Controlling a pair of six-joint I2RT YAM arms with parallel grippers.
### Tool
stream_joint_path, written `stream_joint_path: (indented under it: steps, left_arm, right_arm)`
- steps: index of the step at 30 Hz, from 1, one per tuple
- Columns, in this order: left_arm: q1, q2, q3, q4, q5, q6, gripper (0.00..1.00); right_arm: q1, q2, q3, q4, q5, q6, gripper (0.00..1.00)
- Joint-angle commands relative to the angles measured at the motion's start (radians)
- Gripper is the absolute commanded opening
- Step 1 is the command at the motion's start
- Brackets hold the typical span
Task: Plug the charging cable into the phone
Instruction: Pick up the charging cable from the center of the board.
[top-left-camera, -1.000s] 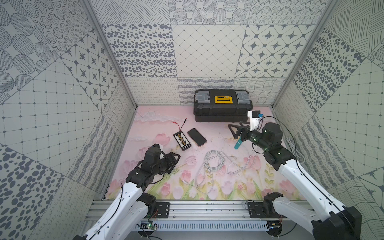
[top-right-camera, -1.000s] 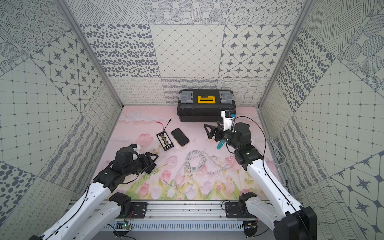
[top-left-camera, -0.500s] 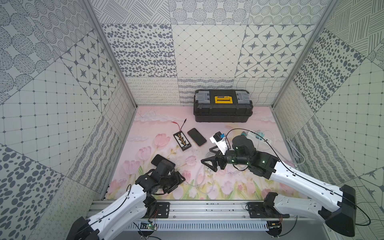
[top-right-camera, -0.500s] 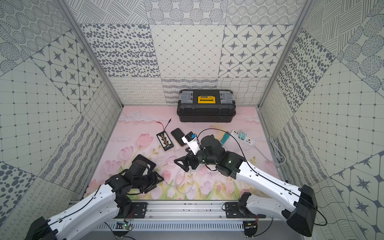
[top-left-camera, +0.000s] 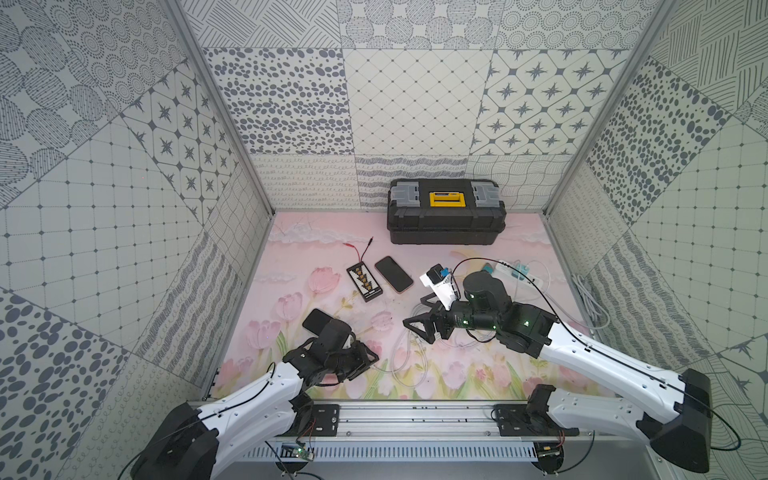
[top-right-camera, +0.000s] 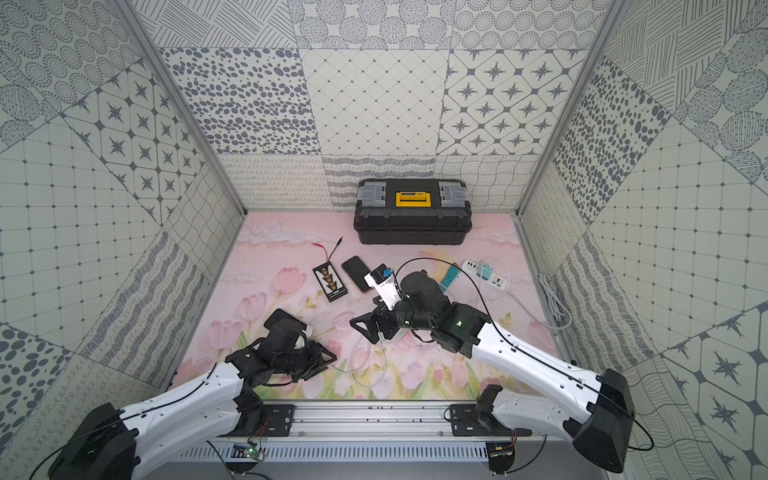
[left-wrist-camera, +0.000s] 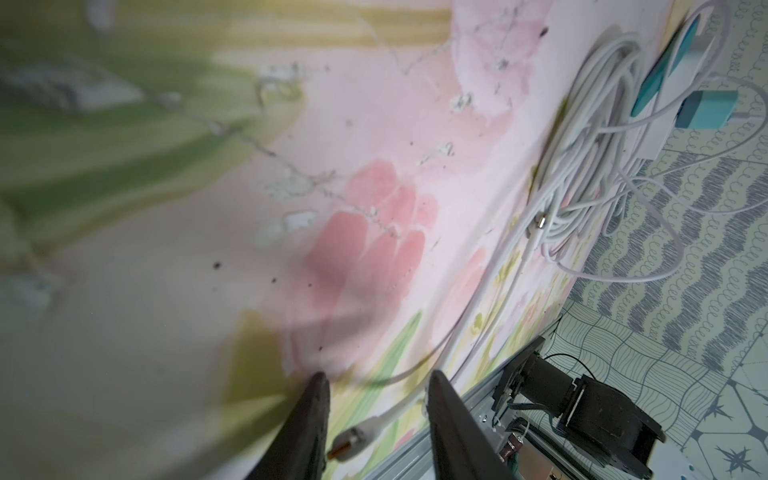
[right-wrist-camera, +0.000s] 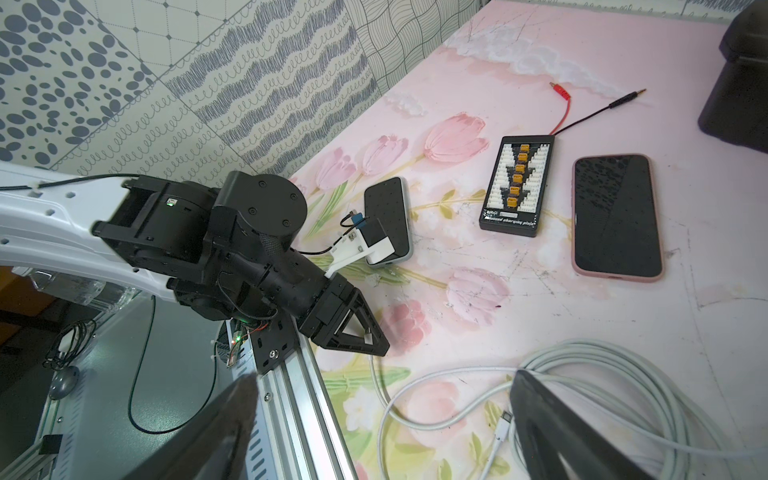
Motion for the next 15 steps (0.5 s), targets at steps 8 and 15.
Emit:
stream_joint_path:
  steps: [8,15]
  left_arm:
    - [-0.009,-0.087,-0.006,-0.011,-0.014,0.049,0.24]
    - [-0.008,-0.102,-0.001,-0.044,-0.020,0.064,0.16]
  right_arm:
    - [0.005,0.038,0.002,0.014,0.003,0.015,0.97]
    - [0.006,0.052,-0.004,0.014,-0.008,0.016,0.97]
